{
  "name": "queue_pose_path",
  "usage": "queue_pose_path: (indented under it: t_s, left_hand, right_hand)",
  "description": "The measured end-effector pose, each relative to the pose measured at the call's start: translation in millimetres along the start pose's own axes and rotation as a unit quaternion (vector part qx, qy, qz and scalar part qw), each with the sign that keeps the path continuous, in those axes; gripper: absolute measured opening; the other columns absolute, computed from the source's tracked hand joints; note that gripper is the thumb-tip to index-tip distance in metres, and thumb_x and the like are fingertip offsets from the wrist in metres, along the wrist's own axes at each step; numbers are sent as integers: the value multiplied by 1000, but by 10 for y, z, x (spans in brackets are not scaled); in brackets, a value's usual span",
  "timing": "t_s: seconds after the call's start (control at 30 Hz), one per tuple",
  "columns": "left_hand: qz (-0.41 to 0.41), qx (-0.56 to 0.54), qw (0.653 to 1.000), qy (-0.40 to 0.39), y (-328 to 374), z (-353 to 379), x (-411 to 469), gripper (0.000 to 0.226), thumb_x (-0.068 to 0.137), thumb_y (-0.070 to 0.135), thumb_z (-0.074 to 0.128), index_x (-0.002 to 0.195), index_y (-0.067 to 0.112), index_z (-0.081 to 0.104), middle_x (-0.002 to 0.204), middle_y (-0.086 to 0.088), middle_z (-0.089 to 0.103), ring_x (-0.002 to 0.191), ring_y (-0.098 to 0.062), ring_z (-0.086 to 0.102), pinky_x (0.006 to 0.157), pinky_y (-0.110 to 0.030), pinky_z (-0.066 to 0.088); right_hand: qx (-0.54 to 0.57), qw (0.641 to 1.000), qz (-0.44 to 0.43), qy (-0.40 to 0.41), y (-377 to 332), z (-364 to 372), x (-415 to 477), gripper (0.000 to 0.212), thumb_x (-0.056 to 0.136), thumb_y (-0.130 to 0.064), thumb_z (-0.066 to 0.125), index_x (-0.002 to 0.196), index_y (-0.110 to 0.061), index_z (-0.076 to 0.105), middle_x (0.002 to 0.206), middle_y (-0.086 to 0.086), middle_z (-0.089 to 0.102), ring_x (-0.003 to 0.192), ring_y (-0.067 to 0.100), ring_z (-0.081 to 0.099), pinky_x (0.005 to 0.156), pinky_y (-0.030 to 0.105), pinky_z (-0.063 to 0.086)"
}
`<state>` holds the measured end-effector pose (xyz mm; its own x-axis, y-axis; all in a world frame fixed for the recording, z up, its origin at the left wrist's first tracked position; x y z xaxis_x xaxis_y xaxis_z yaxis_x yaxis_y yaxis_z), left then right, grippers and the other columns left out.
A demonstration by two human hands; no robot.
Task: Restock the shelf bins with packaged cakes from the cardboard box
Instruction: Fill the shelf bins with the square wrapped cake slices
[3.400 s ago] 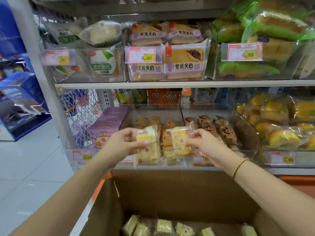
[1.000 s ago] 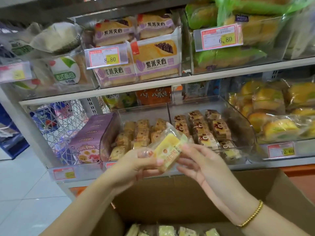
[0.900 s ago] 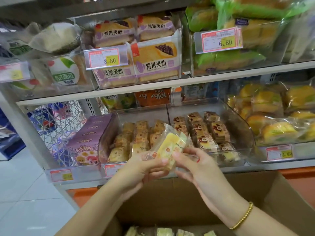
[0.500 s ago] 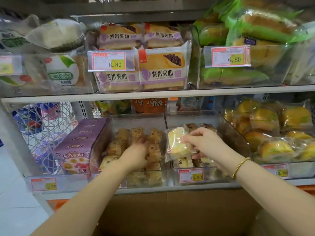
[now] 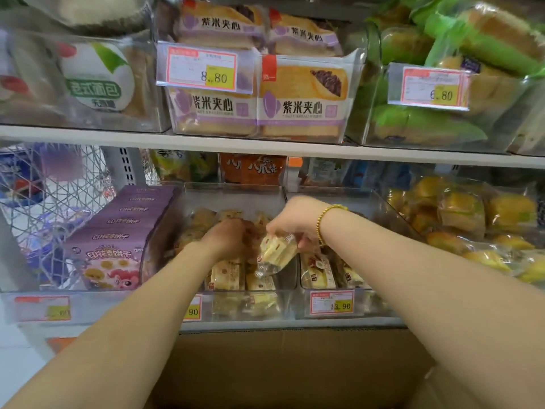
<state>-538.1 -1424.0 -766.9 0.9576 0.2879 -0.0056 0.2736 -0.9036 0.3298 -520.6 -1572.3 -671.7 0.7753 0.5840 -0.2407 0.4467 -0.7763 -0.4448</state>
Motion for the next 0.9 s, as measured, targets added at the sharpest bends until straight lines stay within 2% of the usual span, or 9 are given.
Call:
queue_pose_path:
  t_s: [0.1, 0.2, 0.3, 0.33, 0.47, 0.53, 0.7, 0.8, 0.9]
  left_hand:
    - [-1, -17, 1000, 0, -14, -34, -26, 37, 87, 20, 65, 123, 32, 61, 118, 6, 65, 104, -14, 60, 82, -23, 46]
    - [9, -18, 1000, 0, -15, -24, -45, 32, 89, 24, 64, 120, 31, 64, 119, 4, 66, 105, -15, 62, 88, -27, 49]
    - [28, -11, 1000, 7, -45, 17, -82, 30, 89, 25, 62, 119, 29, 65, 119, 2, 66, 104, -18, 62, 91, -32, 51]
    - [41, -3, 999, 9, -42, 28, -108, 30, 89, 23, 62, 118, 27, 66, 118, 0, 67, 102, -19, 63, 90, -32, 51]
    - [78, -3, 997, -3, -29, 60, -210, 22, 91, 24, 61, 111, 19, 70, 109, -3, 69, 94, -22, 63, 84, -30, 51]
    - [74, -14, 997, -10, -40, 64, -250, 21, 92, 26, 59, 108, 19, 71, 106, -3, 69, 94, -24, 64, 83, -32, 52]
    - [47, -80, 995, 26, 24, -60, -587, 34, 86, 7, 57, 120, 12, 64, 111, -4, 66, 103, -20, 59, 82, -23, 42]
    - [75, -78, 994, 16, 133, -35, -908, 26, 89, 33, 64, 110, 18, 69, 108, 1, 69, 97, -17, 61, 86, -28, 47]
    - [75, -57, 995, -22, 229, 137, -1150, 50, 92, 58, 46, 108, 15, 67, 96, -4, 69, 86, -19, 63, 80, -38, 52]
  right_hand:
    - [-8, 1000, 12, -28, -69, 172, 58, 23, 91, -27, 60, 96, -6, 53, 83, 9, 55, 91, 31, 70, 84, 40, 58]
    - [-27, 999, 28, -23, -32, 311, 50, 29, 90, -35, 62, 92, -9, 50, 81, 7, 57, 81, 27, 70, 80, 39, 59]
    - [-66, 997, 28, -22, -43, 363, 29, 15, 88, -20, 65, 82, -8, 58, 83, 8, 66, 86, 27, 72, 80, 37, 59]
    - [-113, 993, 20, -21, -59, 375, 5, 8, 87, -13, 62, 87, -5, 63, 90, 10, 69, 89, 27, 71, 81, 35, 58]
    - [-235, 965, -92, 77, -127, 441, -121, 28, 89, -3, 49, 113, -5, 63, 112, 12, 64, 104, 27, 61, 88, 33, 52]
    - [-254, 955, -120, 95, -93, 438, -166, 25, 87, -3, 50, 106, -8, 66, 104, 10, 67, 96, 26, 64, 83, 33, 54]
    - [-347, 936, -60, -2, 45, 522, -59, 10, 89, -11, 62, 92, -5, 69, 75, 6, 70, 69, 18, 67, 68, 31, 59]
    - [-411, 910, -25, -56, -4, 582, 25, 22, 89, -7, 62, 67, -6, 62, 30, -4, 49, 46, 10, 52, 50, 22, 48]
    - [-335, 930, 30, -147, -52, 696, 44, 26, 92, -2, 51, 66, -6, 57, 33, -2, 51, 40, 11, 47, 44, 20, 40]
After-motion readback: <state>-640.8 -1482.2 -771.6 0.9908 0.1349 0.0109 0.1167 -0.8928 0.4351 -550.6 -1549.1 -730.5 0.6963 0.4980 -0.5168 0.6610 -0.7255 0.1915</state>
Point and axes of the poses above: each hand's wrist, its own x-axis towards the middle knuckle, its own z-axis out of the palm, y = z × x, the point moved 3 cm from there along x, towards the middle knuckle
